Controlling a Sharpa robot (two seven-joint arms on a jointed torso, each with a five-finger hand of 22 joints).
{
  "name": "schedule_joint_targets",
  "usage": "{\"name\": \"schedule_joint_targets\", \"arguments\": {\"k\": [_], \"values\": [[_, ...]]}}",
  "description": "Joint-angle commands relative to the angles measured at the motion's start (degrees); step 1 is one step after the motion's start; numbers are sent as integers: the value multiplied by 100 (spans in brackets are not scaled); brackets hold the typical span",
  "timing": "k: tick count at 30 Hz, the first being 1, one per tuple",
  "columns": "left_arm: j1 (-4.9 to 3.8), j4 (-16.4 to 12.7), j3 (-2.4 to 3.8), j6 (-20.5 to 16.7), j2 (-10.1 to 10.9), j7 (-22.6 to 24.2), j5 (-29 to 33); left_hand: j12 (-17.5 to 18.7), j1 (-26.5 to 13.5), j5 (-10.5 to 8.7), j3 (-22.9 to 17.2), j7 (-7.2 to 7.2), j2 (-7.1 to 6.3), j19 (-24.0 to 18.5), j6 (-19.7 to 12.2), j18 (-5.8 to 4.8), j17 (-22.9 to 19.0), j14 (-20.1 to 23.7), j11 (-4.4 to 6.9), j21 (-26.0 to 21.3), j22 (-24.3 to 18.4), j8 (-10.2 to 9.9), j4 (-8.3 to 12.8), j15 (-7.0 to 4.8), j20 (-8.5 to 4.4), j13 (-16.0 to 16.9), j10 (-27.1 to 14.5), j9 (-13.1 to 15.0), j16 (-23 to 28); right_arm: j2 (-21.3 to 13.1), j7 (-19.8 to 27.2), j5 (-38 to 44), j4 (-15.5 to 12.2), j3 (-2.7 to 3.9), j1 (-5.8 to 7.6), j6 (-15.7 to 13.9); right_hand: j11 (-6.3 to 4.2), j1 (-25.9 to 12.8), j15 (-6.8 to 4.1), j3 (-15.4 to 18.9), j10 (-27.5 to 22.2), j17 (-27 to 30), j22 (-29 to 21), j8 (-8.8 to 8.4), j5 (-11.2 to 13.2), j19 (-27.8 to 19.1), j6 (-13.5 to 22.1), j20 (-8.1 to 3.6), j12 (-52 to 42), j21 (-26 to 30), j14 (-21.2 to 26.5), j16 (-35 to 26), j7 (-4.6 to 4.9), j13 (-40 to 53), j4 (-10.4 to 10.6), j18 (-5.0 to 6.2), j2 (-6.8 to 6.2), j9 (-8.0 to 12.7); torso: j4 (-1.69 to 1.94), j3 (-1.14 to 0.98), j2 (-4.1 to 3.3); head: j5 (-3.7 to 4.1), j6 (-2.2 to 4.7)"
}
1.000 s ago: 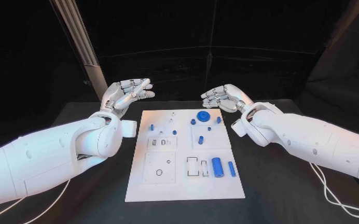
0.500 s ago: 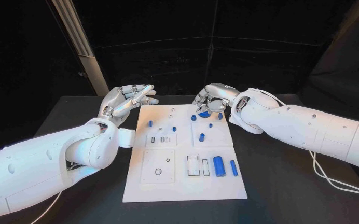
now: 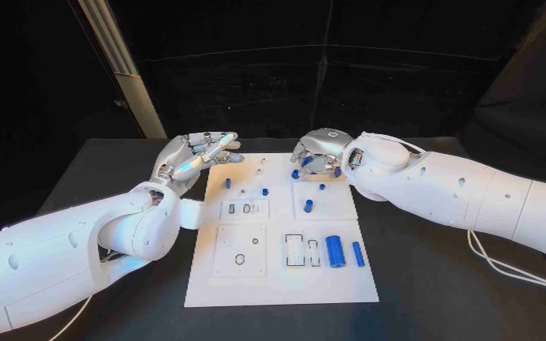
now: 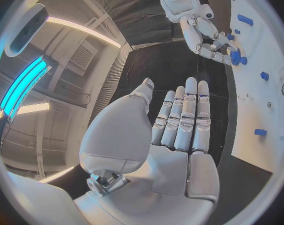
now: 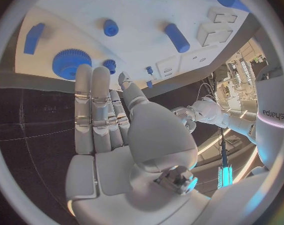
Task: Assemble the parts on the task board
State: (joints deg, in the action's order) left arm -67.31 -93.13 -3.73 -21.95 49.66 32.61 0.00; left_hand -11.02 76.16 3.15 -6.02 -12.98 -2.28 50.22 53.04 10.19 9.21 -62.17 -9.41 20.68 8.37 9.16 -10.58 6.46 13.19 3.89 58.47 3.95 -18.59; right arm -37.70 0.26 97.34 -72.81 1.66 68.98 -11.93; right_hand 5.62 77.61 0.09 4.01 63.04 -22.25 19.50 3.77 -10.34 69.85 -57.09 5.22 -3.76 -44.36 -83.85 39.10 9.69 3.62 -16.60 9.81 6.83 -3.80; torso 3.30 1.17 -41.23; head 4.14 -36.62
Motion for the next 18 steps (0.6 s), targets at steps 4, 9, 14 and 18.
{"name": "schedule_joint_targets", "arguments": {"k": [4,9,14,18], "values": [[-5,3,-4,100,-4,-111,-70,69,16,-12,15,-7,39,51,18,35,18,-45,-21,22,-16,-61,21,9,-14,-11,2,-15,-16,28,-149,289,0,7,23,315,-6,-62,-20,-29,11,-176,80,-4,33,4,24,32,8,-149,-127,234,-36,10,14,70,48,1,39,10,-64,15,-9],[-4,11,-6,84,-10,-130,-70,75,19,-12,13,-9,45,52,16,34,19,-42,-23,21,-17,-66,23,10,-14,-12,-1,-15,-14,68,-146,294,21,7,24,406,-21,-78,-28,-81,50,-564,154,3,36,3,-30,30,13,-280,-132,619,-60,3,13,70,126,-2,39,14,-75,16,-7],[-4,11,-7,65,-14,-151,-70,107,25,-13,13,-29,65,58,-5,33,29,-39,-37,17,-25,-94,36,16,-12,-14,-23,-19,-10,105,-160,296,58,8,25,485,-26,-73,-31,-151,55,-822,210,4,52,-18,-79,28,20,-376,-118,875,-70,-4,6,70,196,-2,38,19,-83,4,-20],[-4,5,-7,64,-6,-163,-70,118,28,-12,12,-34,72,60,-13,32,32,-39,-41,15,-28,-103,41,18,-10,-15,-31,-21,-9,120,-158,296,88,8,25,536,-20,-62,-25,-222,22,-823,244,-1,85,-51,-95,30,28,-430,-68,910,-69,-11,3,70,252,1,37,22,-94,-4,-65]]}}
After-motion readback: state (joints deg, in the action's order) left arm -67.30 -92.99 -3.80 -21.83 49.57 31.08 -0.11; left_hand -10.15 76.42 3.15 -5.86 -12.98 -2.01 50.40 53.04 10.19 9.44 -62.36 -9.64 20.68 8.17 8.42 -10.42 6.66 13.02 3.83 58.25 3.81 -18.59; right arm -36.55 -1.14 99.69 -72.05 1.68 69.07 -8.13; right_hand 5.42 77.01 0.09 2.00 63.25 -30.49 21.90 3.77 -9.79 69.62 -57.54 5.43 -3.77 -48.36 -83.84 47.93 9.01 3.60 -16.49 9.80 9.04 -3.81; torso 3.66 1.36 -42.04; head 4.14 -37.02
